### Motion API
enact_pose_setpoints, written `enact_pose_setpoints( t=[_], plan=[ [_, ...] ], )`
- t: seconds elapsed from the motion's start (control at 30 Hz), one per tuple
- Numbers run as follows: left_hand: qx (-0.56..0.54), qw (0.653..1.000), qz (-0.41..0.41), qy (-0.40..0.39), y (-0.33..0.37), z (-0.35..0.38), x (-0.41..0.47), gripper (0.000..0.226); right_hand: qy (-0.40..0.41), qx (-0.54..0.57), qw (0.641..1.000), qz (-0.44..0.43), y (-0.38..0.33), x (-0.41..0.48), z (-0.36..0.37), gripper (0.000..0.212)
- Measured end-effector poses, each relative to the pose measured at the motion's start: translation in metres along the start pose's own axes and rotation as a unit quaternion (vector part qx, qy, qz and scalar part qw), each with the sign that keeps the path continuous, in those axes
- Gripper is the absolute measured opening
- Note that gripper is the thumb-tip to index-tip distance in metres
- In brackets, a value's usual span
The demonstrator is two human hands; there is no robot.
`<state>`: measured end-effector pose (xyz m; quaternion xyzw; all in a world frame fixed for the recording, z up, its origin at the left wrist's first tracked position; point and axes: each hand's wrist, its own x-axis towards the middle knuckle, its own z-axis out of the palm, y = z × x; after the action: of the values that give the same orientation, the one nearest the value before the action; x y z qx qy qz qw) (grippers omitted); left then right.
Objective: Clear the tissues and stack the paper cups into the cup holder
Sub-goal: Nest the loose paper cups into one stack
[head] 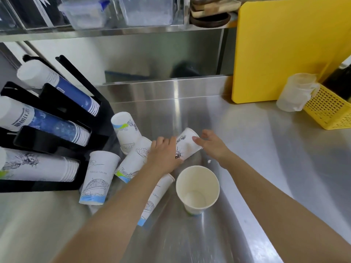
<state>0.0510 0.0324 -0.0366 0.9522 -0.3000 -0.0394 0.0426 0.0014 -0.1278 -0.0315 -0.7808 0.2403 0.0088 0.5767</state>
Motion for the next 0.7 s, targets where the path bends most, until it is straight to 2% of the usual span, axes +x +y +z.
enact_pose_setpoints(
  t=[0.13,0.23,0.3,0.4,0.57,0.63,0.7],
  plan=[
    [0.049,0.999,0.000,-0.011,0.000,0.009,0.008,0.091,-0.050,0.050,0.997,0.015,0.000,0.006,0.009,0.017],
    [0.042,0.999,-0.012,0.029,-0.004,-0.007,0.010,0.082,-0.003,0.022,0.999,-0.048,-0.009,0.002,0.013,0.024],
    [-0.009,0.998,-0.022,0.057,-0.003,-0.024,0.011,0.076,0.039,0.014,0.993,-0.112,-0.022,-0.005,0.008,0.026],
    [-0.119,0.990,-0.030,0.076,0.008,-0.048,0.005,0.078,0.057,-0.033,0.971,-0.230,-0.047,-0.024,-0.008,0.026],
    [-0.367,0.923,0.007,0.112,0.025,-0.104,-0.017,0.097,0.096,-0.113,0.916,-0.374,-0.087,-0.067,-0.029,0.016],
    [-0.412,0.901,0.036,0.128,0.032,-0.123,-0.034,0.103,0.107,-0.122,0.894,-0.417,-0.097,-0.091,-0.037,0.020],
    [-0.425,0.894,0.065,0.125,0.038,-0.131,-0.050,0.106,0.124,-0.143,0.869,-0.457,-0.100,-0.114,-0.042,0.023]
  ],
)
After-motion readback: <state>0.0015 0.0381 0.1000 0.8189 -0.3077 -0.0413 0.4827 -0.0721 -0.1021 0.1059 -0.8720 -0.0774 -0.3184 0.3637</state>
